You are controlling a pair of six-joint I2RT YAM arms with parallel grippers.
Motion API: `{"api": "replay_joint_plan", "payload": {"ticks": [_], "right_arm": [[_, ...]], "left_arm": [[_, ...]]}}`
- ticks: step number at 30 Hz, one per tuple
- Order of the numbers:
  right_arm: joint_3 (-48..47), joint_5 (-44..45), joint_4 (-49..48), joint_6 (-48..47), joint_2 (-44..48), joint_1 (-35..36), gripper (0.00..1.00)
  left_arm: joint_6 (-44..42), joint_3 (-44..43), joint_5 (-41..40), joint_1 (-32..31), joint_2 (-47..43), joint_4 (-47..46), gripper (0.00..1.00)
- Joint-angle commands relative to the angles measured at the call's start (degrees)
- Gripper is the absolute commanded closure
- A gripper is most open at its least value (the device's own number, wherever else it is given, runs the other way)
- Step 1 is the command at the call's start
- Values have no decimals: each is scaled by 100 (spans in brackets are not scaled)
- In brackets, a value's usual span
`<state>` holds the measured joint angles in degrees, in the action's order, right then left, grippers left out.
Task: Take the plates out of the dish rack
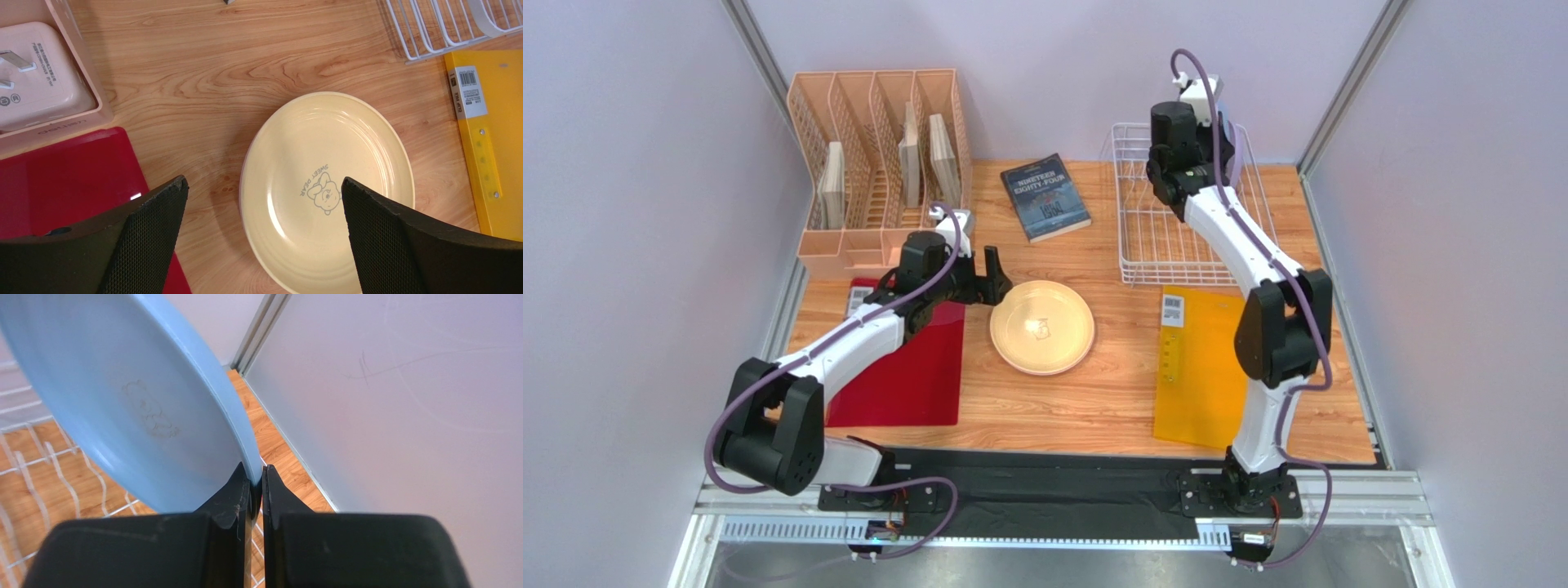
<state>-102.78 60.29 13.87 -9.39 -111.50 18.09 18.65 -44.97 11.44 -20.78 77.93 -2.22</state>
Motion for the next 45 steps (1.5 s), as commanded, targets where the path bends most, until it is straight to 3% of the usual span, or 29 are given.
{"api": "replay_joint_plan", "payload": {"ticks": [1, 10, 21, 30, 40, 41, 44, 45], "right_arm": [[327, -43, -140, 376, 936, 247, 100], [821, -1835, 1160, 1710, 1920, 336, 100], [2068, -4910, 1066, 2916, 2756, 345, 100], [2684, -6344, 705, 3584, 2897, 362, 100], [2825, -6969, 670, 3734, 2836, 494, 100], [2825, -7031, 644, 3760, 2818, 494, 100], [2843, -7119, 626, 3795, 2810, 503, 100], [2843, -7145, 608, 3786, 2801, 494, 100]], "left_arm": [[-20, -205, -45, -32, -208, -340, 0], [94, -442, 183, -32, -314, -657, 0], [419, -522, 517, -32, 46, -1307, 0], [578, -319, 648, -32, 196, -1966, 0], [815, -302, 912, -32, 512, -2564, 2], [824, -310, 947, -32, 565, -2573, 5], [806, -284, 939, -32, 574, -2573, 41], [824, -258, 904, -32, 574, -2573, 61]]}}
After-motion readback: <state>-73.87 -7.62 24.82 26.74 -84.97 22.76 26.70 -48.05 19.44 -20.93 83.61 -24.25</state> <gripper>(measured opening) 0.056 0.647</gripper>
